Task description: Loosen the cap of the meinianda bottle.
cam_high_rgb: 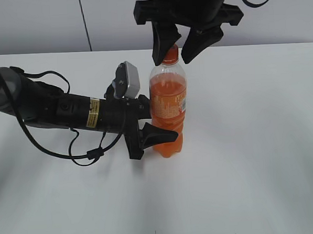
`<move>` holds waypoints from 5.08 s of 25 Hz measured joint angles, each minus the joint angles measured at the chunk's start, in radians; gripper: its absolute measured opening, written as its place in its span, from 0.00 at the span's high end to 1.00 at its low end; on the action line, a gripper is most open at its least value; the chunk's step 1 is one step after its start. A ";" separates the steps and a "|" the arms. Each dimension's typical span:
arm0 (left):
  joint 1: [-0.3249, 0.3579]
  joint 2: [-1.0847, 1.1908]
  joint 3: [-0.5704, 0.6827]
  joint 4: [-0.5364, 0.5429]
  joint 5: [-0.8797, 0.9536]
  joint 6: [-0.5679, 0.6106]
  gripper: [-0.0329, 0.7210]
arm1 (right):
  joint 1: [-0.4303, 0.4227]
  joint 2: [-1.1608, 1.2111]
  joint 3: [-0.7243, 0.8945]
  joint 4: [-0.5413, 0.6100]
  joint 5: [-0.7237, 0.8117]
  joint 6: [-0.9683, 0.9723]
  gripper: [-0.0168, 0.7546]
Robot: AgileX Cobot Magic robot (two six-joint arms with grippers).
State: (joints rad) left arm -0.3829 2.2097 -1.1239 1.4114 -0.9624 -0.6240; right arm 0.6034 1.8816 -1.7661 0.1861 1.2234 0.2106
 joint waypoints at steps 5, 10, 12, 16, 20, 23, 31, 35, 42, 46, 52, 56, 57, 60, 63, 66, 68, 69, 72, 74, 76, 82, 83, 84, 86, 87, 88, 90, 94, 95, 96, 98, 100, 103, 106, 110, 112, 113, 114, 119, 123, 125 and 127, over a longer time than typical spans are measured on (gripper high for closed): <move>0.000 0.000 0.000 0.000 0.000 0.000 0.41 | 0.000 0.000 -0.008 0.008 0.000 0.000 0.48; 0.000 0.000 0.000 0.001 -0.001 0.000 0.41 | 0.000 0.000 -0.029 0.011 0.000 0.000 0.48; 0.000 0.000 0.000 0.001 -0.001 0.000 0.41 | 0.000 0.000 -0.034 0.014 0.000 0.000 0.48; 0.000 0.000 0.000 0.001 -0.001 0.000 0.41 | 0.000 0.000 -0.036 0.016 0.000 0.000 0.48; 0.000 0.000 0.000 0.001 -0.001 0.000 0.41 | 0.000 0.000 -0.036 0.016 0.000 0.001 0.54; 0.000 0.000 0.000 0.001 -0.001 0.000 0.41 | 0.000 0.000 -0.036 0.016 0.001 0.000 0.62; 0.000 0.000 0.000 0.003 -0.002 0.000 0.41 | 0.000 0.000 -0.036 0.020 0.001 -0.247 0.62; 0.001 0.000 0.000 0.005 -0.003 0.000 0.41 | 0.000 0.000 -0.038 0.028 0.001 -0.550 0.62; 0.001 0.000 0.000 0.002 -0.002 0.000 0.41 | 0.000 0.000 -0.042 0.009 0.001 -1.169 0.63; 0.001 0.000 0.000 0.000 -0.001 -0.003 0.41 | 0.001 0.000 -0.044 -0.012 0.001 -1.399 0.63; 0.001 0.000 0.000 0.000 -0.001 -0.003 0.41 | 0.002 0.000 -0.045 -0.015 0.001 -1.477 0.63; 0.001 0.000 0.000 -0.001 -0.001 -0.003 0.41 | 0.002 0.000 -0.045 -0.015 0.000 -1.470 0.63; 0.001 0.000 0.000 -0.001 -0.001 -0.003 0.41 | 0.002 0.000 -0.045 -0.015 0.000 -1.454 0.62; 0.001 0.000 0.000 -0.001 -0.001 -0.003 0.41 | 0.002 0.000 -0.045 -0.029 0.001 -1.398 0.52; 0.001 0.000 0.000 0.002 -0.003 -0.003 0.41 | 0.002 -0.002 -0.044 -0.029 0.000 -1.336 0.36; 0.000 0.000 0.000 0.002 -0.003 -0.003 0.41 | 0.002 -0.023 -0.044 -0.002 0.000 -1.290 0.28; 0.000 0.000 0.000 0.003 -0.003 -0.003 0.41 | 0.002 -0.039 -0.044 0.016 0.000 -1.252 0.27; 0.000 0.000 0.000 0.003 -0.003 -0.003 0.41 | 0.002 -0.048 -0.045 0.027 0.000 -1.220 0.26; 0.000 0.000 0.000 0.003 -0.003 -0.003 0.41 | 0.002 -0.067 -0.045 0.046 0.000 -1.081 0.26; 0.000 0.000 0.000 0.003 -0.003 -0.003 0.41 | 0.002 -0.074 -0.045 0.047 0.000 -0.918 0.26; 0.000 0.000 0.000 0.003 -0.003 -0.003 0.41 | 0.002 -0.077 -0.045 0.048 0.000 -0.720 0.26; 0.000 0.000 0.000 0.003 -0.003 -0.003 0.41 | 0.002 -0.079 -0.045 0.048 0.000 -0.094 0.27; 0.000 0.000 0.000 0.003 -0.003 -0.003 0.41 | 0.002 -0.079 -0.045 0.048 0.000 -0.041 0.28; 0.000 0.000 0.000 0.003 -0.003 -0.003 0.41 | 0.002 -0.079 -0.045 0.048 0.000 -0.015 0.29; 0.000 0.000 0.000 0.003 -0.003 -0.003 0.41 | 0.002 -0.077 -0.045 0.042 0.000 0.007 0.32; 0.000 0.000 0.000 0.003 -0.003 -0.003 0.41 | 0.002 -0.075 -0.045 0.037 0.000 0.013 0.33; 0.000 0.000 0.000 0.003 -0.003 -0.003 0.41 | 0.002 -0.072 -0.045 0.031 0.000 0.016 0.34; 0.000 0.000 0.000 0.003 -0.003 -0.003 0.41 | 0.002 -0.064 -0.045 0.017 0.000 0.020 0.34; 0.000 0.000 0.000 0.003 -0.003 -0.003 0.41 | 0.002 -0.047 -0.046 0.008 0.000 0.024 0.35; 0.000 0.000 0.000 0.003 -0.003 -0.003 0.41 | 0.002 -0.043 -0.046 0.008 0.000 0.025 0.35; 0.000 0.000 0.000 0.003 -0.003 -0.003 0.41 | 0.002 -0.038 -0.046 0.008 0.000 0.025 0.35; 0.000 0.000 0.000 0.003 -0.003 -0.003 0.41 | 0.002 -0.027 -0.046 0.007 0.000 0.025 0.35; 0.000 0.000 0.000 0.003 -0.003 -0.003 0.41 | 0.002 -0.016 -0.046 0.007 0.000 0.025 0.35; 0.000 0.000 0.000 0.003 -0.003 -0.003 0.41 | 0.002 -0.002 -0.046 0.007 0.000 0.025 0.35; 0.000 0.000 0.000 0.003 -0.003 -0.003 0.41 | 0.002 0.003 -0.046 0.007 0.000 0.025 0.35; 0.000 0.000 0.000 0.004 -0.003 -0.003 0.41 | 0.002 0.005 -0.046 0.007 0.000 0.026 0.35; 0.000 0.000 0.000 0.004 -0.003 -0.003 0.41 | 0.002 0.005 -0.046 0.007 0.000 0.026 0.37; 0.000 0.000 0.000 0.004 -0.003 -0.003 0.41 | 0.002 0.005 -0.046 0.007 0.000 0.026 0.39; 0.000 0.000 0.000 0.004 -0.003 -0.003 0.41 | 0.002 0.005 -0.046 0.007 0.000 0.026 0.42; 0.000 0.000 0.000 0.004 -0.003 -0.003 0.41 | 0.002 0.005 -0.046 0.007 0.000 0.026 0.61; 0.000 0.000 0.000 0.004 -0.003 -0.003 0.41 | 0.002 0.005 -0.046 0.007 0.000 0.026 0.61; 0.000 0.000 0.000 0.004 -0.003 -0.003 0.41 | 0.002 0.005 -0.046 0.007 0.000 0.017 0.61; 0.000 0.000 0.000 0.004 -0.003 -0.003 0.41 | 0.002 0.005 -0.046 0.007 0.000 -0.022 0.61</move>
State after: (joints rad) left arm -0.3829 2.2097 -1.1239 1.4150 -0.9656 -0.6273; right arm 0.6052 1.8867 -1.8121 0.1931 1.2236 0.1885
